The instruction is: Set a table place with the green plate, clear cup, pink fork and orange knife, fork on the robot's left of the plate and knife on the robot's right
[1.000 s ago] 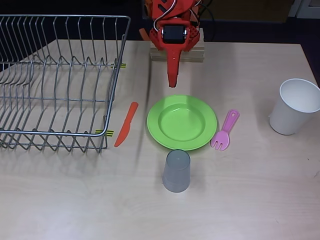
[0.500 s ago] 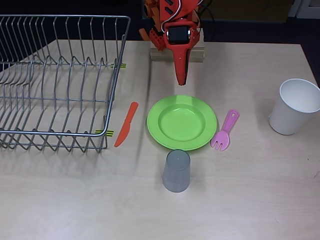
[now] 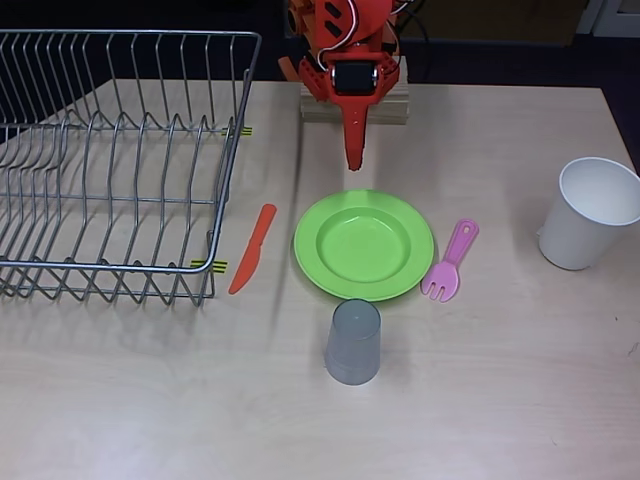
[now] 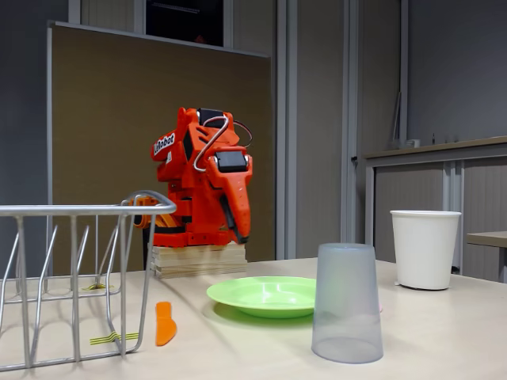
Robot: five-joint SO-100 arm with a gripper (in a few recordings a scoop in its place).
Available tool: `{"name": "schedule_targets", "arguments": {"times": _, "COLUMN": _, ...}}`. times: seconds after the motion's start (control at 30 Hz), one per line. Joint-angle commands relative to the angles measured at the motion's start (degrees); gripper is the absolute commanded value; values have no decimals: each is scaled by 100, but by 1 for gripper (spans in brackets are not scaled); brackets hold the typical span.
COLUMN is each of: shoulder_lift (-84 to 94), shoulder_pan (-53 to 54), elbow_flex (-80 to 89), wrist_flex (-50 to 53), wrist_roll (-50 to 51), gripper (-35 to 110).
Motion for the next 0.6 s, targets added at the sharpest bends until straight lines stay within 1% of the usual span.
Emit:
{"name": "schedule_targets", "arguments": {"times": 0.0, "shoulder_lift": 26, "shoulder_pan": 97, "elbow_flex": -26, "wrist_flex": 88, "wrist_roll": -132, "gripper": 0}}
{"name": "schedule_targets", "arguments": {"times": 0.1, "shoulder_lift": 26, "shoulder_pan": 149, "elbow_flex": -26, "wrist_flex": 97, "wrist_roll": -387, "gripper": 0}}
{"name": "schedule_targets", "arguments": {"times": 0.23, "shoulder_lift": 44, "shoulder_pan": 308, "elbow_flex": -26, "wrist_flex": 105, "wrist_roll": -387, "gripper": 0}}
{"name": "schedule_targets", "arguments": {"times": 0.57, "shoulder_lift": 44, "shoulder_pan": 316, "elbow_flex": -26, "wrist_flex": 105, "wrist_roll": -387, "gripper": 0}}
